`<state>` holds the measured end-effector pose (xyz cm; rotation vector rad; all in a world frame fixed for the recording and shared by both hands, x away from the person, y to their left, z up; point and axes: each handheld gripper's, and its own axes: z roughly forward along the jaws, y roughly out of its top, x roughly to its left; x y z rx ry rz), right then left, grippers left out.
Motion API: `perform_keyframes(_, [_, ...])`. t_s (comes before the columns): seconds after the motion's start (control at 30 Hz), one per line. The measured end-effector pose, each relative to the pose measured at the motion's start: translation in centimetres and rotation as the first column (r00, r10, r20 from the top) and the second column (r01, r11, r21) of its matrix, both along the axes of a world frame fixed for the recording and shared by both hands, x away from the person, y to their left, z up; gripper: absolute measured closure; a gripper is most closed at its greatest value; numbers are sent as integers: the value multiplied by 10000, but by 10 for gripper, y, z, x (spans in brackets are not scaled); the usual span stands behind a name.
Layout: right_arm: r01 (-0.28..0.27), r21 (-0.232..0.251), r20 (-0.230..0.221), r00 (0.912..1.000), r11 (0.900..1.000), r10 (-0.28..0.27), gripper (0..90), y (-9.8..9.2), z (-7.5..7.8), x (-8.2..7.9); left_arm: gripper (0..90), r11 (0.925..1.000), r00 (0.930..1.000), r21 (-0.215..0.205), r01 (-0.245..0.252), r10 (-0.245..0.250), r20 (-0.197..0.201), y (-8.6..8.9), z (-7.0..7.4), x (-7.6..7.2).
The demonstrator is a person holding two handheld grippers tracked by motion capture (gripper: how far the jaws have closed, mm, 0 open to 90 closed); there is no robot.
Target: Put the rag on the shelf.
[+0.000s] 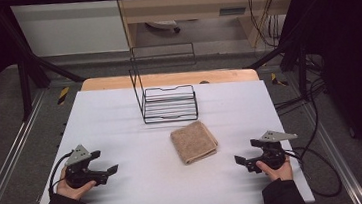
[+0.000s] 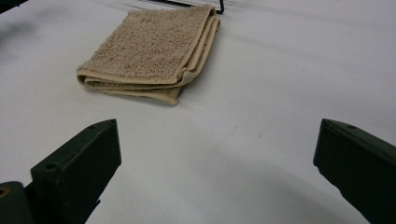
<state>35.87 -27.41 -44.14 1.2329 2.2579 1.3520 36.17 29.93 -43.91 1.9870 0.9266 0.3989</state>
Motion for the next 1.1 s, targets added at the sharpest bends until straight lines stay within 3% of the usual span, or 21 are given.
perform_keyframes(0.6, [17, -3, 18, 10000, 10000, -17, 13, 9, 3, -2, 77, 10000, 10000, 43, -66, 67, -66, 1, -1, -1])
perform_keyframes(1.1, [-441, -377, -149, 9989, 9983, 436, 15, 42, 4, 0, 82, 9999, 9999, 135, -87, 89, -104, 0, -2, -1])
